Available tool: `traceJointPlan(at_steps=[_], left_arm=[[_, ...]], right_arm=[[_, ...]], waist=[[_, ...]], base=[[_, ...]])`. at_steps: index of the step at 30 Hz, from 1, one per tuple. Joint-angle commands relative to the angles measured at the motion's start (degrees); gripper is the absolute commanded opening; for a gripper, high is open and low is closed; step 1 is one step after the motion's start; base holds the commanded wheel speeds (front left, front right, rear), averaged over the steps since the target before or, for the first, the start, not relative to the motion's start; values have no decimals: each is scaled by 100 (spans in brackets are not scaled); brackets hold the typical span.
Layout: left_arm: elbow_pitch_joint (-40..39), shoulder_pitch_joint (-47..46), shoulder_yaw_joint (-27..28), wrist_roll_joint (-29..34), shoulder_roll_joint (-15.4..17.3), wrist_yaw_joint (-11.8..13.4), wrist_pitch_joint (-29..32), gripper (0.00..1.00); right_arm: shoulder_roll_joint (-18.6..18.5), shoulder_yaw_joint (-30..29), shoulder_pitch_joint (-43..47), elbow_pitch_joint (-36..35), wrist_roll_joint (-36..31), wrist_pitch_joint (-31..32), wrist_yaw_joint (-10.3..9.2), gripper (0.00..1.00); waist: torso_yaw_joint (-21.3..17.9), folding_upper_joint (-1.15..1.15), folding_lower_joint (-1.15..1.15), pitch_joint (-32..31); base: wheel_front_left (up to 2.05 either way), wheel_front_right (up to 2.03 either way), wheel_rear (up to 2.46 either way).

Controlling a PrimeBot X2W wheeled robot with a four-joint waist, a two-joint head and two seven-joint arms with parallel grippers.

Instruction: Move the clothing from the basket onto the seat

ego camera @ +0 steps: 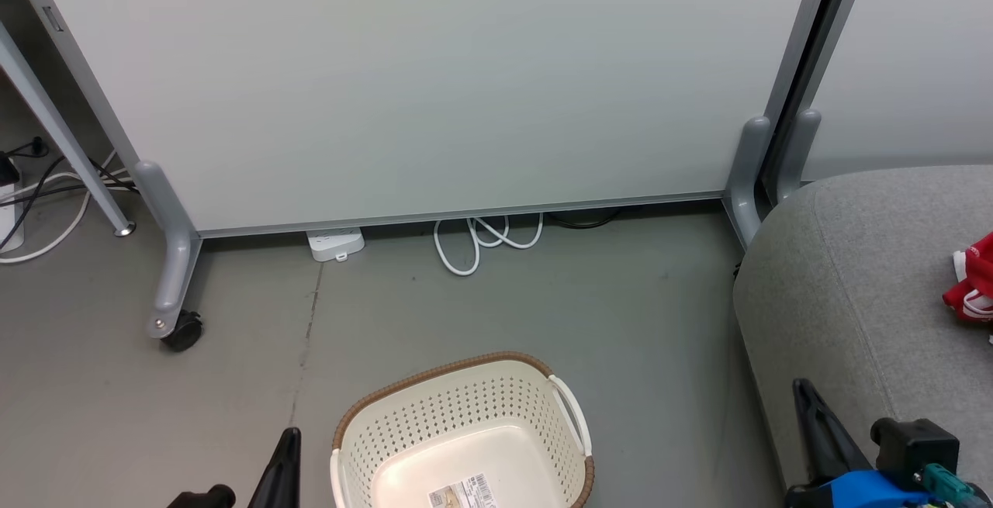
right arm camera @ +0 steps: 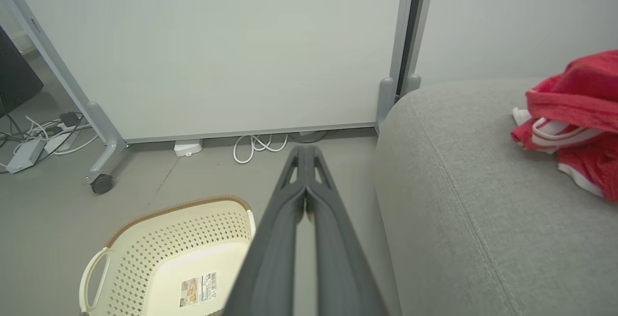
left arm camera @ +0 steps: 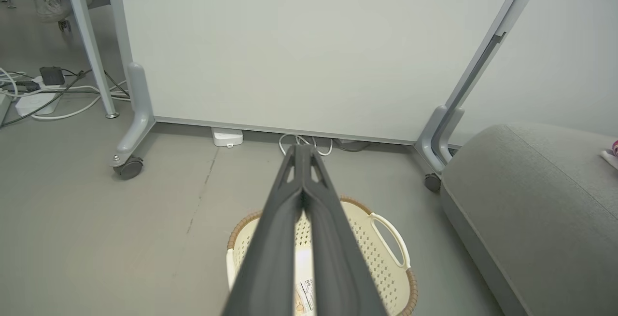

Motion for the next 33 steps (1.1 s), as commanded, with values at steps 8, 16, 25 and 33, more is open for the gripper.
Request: traceJointPlan(at_steps=[8,16,25,33], left_arm=[[340,221,-4,-14,-33,0,11,0],[576,338,36,-301,-92,-1,91,0],[406,211,166,-1218,-73,-4,344,0],[270,111,271,-1955,-57,-7,546,0]], right_arm=[[14,3,22,398,16,1,0,0],[19,-5,-16,750,377,22,0,0],[16,-30,-163,780,1426,87,-1,0],[14,-51,-282,805,2268,139,-1,0]], waist=[[-2,0,0,-1],[-12,0,0,2],[-38,0,0,11],[-61,0,0,19]], base=[[0,0,0],[0,0,0],[0,0,0],[0,0,0]])
